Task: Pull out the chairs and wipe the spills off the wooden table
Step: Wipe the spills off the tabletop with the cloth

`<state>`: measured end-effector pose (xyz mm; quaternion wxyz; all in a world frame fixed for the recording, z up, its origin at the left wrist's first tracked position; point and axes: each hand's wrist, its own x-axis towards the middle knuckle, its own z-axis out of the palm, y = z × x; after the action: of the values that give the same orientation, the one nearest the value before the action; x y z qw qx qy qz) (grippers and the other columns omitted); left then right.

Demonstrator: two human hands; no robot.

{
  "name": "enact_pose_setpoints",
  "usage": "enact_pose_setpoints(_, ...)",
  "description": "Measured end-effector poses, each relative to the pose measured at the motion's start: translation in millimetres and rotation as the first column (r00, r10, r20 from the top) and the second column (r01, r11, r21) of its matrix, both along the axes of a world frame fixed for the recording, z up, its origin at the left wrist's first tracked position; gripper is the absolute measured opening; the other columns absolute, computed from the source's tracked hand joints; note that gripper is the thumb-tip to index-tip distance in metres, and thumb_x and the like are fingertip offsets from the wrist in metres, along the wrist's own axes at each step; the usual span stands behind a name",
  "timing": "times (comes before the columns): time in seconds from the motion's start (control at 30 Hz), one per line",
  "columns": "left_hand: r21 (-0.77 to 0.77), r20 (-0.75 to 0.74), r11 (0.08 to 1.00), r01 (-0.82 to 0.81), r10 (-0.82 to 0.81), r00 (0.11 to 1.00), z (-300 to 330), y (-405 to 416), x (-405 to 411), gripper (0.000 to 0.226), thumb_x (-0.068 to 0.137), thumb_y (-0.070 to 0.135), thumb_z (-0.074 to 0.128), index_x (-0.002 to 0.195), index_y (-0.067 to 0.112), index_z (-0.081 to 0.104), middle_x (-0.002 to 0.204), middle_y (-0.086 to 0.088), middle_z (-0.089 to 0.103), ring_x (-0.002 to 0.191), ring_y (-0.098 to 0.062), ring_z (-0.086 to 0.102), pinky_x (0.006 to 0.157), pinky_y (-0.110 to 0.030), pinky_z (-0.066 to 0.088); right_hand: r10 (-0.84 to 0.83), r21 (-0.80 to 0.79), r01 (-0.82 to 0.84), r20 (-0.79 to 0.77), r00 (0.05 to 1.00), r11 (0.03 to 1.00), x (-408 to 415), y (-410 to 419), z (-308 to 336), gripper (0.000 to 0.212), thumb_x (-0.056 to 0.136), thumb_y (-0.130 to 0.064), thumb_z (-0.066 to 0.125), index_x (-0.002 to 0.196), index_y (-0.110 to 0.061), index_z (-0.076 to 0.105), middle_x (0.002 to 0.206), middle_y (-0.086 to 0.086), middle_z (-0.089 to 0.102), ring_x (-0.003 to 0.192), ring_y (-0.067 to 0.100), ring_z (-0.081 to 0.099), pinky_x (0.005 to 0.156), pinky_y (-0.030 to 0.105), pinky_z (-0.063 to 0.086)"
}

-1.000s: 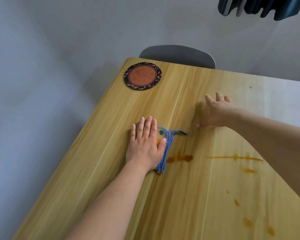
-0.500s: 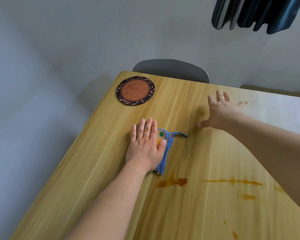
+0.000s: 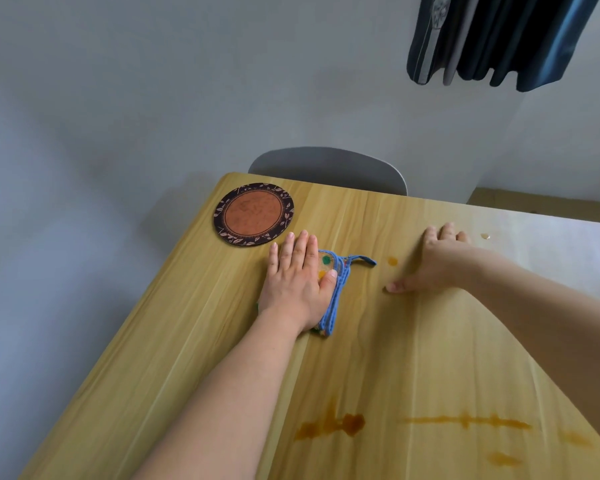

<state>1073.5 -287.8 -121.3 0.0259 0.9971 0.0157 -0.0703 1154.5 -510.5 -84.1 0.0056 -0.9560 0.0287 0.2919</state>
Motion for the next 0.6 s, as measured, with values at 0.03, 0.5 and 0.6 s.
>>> enact_pose_setpoints(0.03, -0.001, 0.003, 1.000, 0.000, 0.000, 1.000, -0.3, -0.8, 7.3, 0.071, 0.100, 0.055, 0.006, 0.155, 0.014, -0.015, 0.163, -0.004, -0.020, 0.148, -0.020, -0.025, 0.120, -0.046, -0.015, 0.011, 0.009, -0.011, 0.005, 1.000, 1.000, 0.3, -1.1, -1.3, 0.164, 0.029, -0.093, 0.063, 0.153, -0.015, -0.013, 0.160, 0.010, -0.015, 0.147, 0.036, -0.003, 0.112, 0.058, 0.026)
enact_pose_setpoints(0.5, -0.025, 0.024, 1.000, -0.014, 0.015, 1.000, -3.9, -13.2, 107.6, 0.071, 0.101, 0.053, 0.011, 0.157, 0.012, -0.008, 0.165, -0.005, -0.012, 0.151, -0.021, -0.018, 0.122, -0.044, -0.011, 0.054, 0.020, -0.054, -0.002, 0.999, 0.998, 5.8, -1.2, -3.6, 0.162, 0.036, -0.088, 0.068, 0.153, -0.010, -0.012, 0.160, 0.015, -0.014, 0.147, 0.042, 0.000, 0.113, 0.057, 0.026)
enact_pose_setpoints(0.6, -0.035, 0.032, 0.999, -0.019, 0.020, 0.999, -3.6, -15.4, 123.3, 0.071, 0.101, 0.053, 0.013, 0.157, 0.013, -0.007, 0.165, -0.004, -0.011, 0.151, -0.021, -0.016, 0.122, -0.042, -0.010, 0.061, 0.030, -0.061, 0.008, 0.998, 0.998, 5.1, -2.5, -5.8, 0.162, 0.037, -0.088, 0.067, 0.153, -0.009, -0.012, 0.160, 0.015, -0.014, 0.146, 0.043, -0.001, 0.113, 0.056, 0.026)
